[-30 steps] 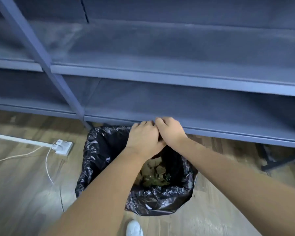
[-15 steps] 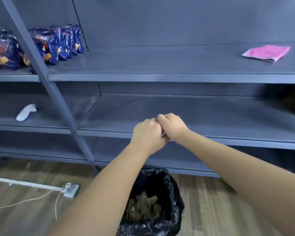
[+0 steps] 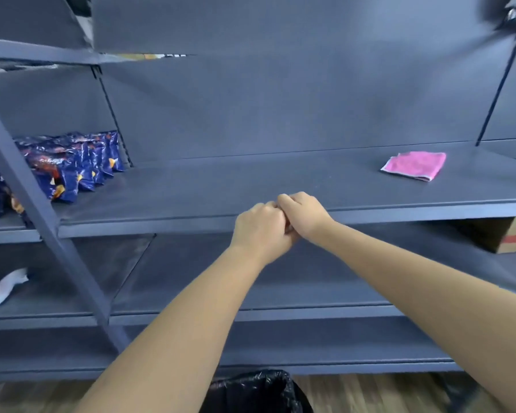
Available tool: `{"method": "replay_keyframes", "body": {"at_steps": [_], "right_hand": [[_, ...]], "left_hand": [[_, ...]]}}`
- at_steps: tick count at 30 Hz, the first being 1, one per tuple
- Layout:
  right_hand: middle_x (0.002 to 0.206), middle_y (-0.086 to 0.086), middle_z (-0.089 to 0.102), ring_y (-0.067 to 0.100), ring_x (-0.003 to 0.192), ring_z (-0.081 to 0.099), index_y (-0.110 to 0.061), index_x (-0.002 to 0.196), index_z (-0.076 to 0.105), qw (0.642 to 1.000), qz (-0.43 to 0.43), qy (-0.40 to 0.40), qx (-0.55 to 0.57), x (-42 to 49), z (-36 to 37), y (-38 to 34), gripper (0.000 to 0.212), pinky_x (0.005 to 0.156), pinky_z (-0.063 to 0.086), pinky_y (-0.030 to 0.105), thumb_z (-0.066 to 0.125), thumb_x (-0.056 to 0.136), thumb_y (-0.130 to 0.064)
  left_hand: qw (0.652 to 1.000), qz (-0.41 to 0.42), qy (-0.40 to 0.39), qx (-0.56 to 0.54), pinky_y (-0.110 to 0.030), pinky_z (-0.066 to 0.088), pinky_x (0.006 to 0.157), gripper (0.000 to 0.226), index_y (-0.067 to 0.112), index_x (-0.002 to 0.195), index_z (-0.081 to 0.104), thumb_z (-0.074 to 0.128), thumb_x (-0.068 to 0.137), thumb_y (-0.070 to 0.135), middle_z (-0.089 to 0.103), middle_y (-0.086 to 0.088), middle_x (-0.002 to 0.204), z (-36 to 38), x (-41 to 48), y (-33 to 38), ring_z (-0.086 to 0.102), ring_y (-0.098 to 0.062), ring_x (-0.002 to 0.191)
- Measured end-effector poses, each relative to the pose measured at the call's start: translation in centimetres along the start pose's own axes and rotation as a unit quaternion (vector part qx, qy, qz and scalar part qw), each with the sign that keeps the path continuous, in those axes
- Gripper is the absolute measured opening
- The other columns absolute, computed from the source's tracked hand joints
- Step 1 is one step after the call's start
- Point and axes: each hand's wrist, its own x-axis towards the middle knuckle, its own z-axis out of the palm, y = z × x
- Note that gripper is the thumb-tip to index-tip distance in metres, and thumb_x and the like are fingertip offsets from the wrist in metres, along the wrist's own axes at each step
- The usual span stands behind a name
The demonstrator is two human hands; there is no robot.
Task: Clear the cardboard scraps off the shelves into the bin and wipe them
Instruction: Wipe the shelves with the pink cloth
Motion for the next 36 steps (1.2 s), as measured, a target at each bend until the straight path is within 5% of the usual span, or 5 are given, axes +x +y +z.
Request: {"method": "replay_keyframes", "body": {"at_steps": [15, 20, 23, 28, 36], "right_hand": [[0.073, 0.008, 0.051, 0.025, 0.073, 0.043, -0.008, 0.066, 0.044, 0.985, 0.023, 0.075, -0.152, 8.1, -9.9, 4.6, 0.038, 0.061, 0.032, 0.032, 0.033, 0.096, -0.028], [0.060, 0.002, 0.038, 0.022, 0.059, 0.036, -0.013, 0.057, 0.029, 0.969, 0.040, 0.096, -0.225, 12.9, -15.7, 10.3, 0.037, 0.049, 0.024, 0.030, 0.035, 0.092, -0.018], [0.076, 0.009, 0.050, 0.026, 0.069, 0.041, -0.013, 0.059, 0.036, 0.963, 0.064, 0.109, -0.238, 16.2, -19.4, 14.7, 0.030, 0.049, 0.025, 0.027, 0.037, 0.089, -0.014], [0.139, 0.013, 0.043, 0.032, 0.120, 0.044, -0.010, 0.120, 0.053, 0.932, 0.119, 0.068, -0.336, 20.5, -23.3, 21.1, 0.035, 0.093, 0.040, 0.037, 0.035, 0.094, -0.023], [0.152, 0.016, 0.020, 0.038, 0.142, 0.015, -0.012, 0.143, 0.025, 0.899, 0.225, 0.037, -0.374, 23.9, -23.7, 25.9, 0.051, 0.116, 0.014, 0.045, 0.026, 0.096, -0.032]], "left_hand": [[0.986, 0.154, 0.000, 0.064, -0.031, 0.036, 0.071, 0.042, 0.009, 0.113, 0.059, 0.031, 0.098, 0.036, 0.062, -0.007, 0.115, 2.8, 13.2, 4.9, 0.053, -0.026, 0.107], [0.990, 0.138, 0.000, 0.043, -0.031, 0.032, 0.065, 0.040, 0.007, 0.087, 0.060, 0.030, 0.098, 0.031, 0.056, -0.010, 0.094, 6.2, 17.5, 9.0, 0.052, -0.028, 0.098], [0.996, 0.090, -0.004, 0.000, -0.029, 0.030, 0.064, 0.037, 0.010, 0.078, 0.055, 0.032, 0.097, 0.032, 0.050, -0.006, 0.085, 8.9, 20.4, 10.8, 0.053, -0.027, 0.094], [0.999, 0.031, -0.021, -0.019, -0.029, 0.032, 0.066, 0.038, 0.007, 0.088, 0.058, 0.031, 0.097, 0.032, 0.059, -0.008, 0.098, 13.1, 24.0, 12.7, 0.053, -0.027, 0.095], [0.998, -0.029, 0.001, -0.058, -0.034, 0.040, 0.079, 0.082, 0.009, 0.099, 0.059, -0.003, 0.065, 0.051, 0.059, -0.005, 0.104, 17.3, 25.9, 12.4, 0.054, -0.027, 0.097]]}}
